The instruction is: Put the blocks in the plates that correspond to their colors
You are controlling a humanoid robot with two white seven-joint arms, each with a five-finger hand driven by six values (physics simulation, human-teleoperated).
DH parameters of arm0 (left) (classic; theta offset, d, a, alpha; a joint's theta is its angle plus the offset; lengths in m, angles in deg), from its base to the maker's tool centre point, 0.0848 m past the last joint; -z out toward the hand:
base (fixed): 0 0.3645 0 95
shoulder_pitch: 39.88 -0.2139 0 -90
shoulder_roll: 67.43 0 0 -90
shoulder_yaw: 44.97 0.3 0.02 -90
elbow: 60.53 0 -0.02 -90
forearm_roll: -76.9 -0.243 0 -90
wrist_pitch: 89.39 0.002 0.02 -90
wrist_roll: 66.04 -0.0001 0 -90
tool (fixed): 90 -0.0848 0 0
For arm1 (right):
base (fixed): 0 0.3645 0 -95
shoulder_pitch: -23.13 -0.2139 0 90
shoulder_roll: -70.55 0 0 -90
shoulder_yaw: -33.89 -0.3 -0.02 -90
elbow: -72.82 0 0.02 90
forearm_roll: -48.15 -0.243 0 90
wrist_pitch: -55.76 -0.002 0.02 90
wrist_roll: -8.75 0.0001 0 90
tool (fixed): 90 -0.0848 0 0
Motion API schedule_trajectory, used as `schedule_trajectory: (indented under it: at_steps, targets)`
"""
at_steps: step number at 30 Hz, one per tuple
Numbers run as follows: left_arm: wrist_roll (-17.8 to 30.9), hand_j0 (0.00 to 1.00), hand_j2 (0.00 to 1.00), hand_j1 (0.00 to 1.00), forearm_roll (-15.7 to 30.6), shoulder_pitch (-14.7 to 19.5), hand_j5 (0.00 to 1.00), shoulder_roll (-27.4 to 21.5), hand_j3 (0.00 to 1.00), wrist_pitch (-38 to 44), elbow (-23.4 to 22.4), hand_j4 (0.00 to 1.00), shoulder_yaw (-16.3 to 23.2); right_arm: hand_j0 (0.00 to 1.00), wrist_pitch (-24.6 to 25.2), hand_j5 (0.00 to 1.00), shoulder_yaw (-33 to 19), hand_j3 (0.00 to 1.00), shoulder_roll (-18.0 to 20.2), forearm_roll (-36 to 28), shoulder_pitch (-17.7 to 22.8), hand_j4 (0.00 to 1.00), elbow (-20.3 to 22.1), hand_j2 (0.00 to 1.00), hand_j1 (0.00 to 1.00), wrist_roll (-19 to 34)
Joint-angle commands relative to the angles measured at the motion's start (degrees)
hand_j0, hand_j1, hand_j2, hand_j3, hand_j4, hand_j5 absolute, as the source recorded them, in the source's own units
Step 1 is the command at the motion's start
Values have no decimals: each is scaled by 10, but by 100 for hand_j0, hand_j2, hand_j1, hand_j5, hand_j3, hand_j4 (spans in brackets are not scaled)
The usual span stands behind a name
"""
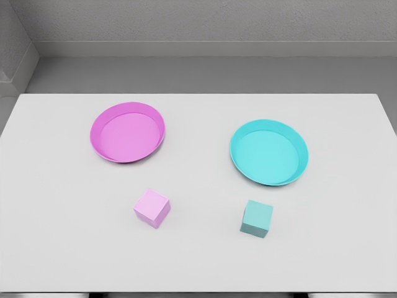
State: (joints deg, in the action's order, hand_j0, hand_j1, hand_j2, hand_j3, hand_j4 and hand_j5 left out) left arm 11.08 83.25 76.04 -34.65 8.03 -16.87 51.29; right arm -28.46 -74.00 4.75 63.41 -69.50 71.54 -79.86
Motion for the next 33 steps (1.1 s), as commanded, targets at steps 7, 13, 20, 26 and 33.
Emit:
schedule_trajectory:
  at_steps: [7, 13, 20, 26, 33]
  targets:
    - [0, 100, 100, 100, 44, -54, 100, -89, 100, -424, 570, 100, 86, 100, -2, 100, 2, 100, 146, 1, -9, 100, 15, 100, 100, 0]
    - [0, 100, 100, 100, -105, -114, 100, -80, 100, -424, 572, 100, 87, 100, -2, 100, 4, 100, 135, 1, -7, 100, 15, 100, 100, 0]
    - [7, 100, 100, 100, -135, -120, 100, -53, 100, -424, 572, 100, 95, 100, -2, 100, 8, 100, 162, 2, 1, 100, 15, 100, 100, 0]
    - [8, 100, 100, 100, -204, -184, 100, -33, 100, -424, 573, 100, 96, 100, 0, 100, 68, 100, 229, 4, -1, 100, 14, 100, 100, -5]
    - [7, 100, 100, 100, -358, -187, 100, -36, 100, -424, 574, 100, 152, 100, 5, 100, 240, 100, 330, 16, -104, 100, 136, 100, 100, -123]
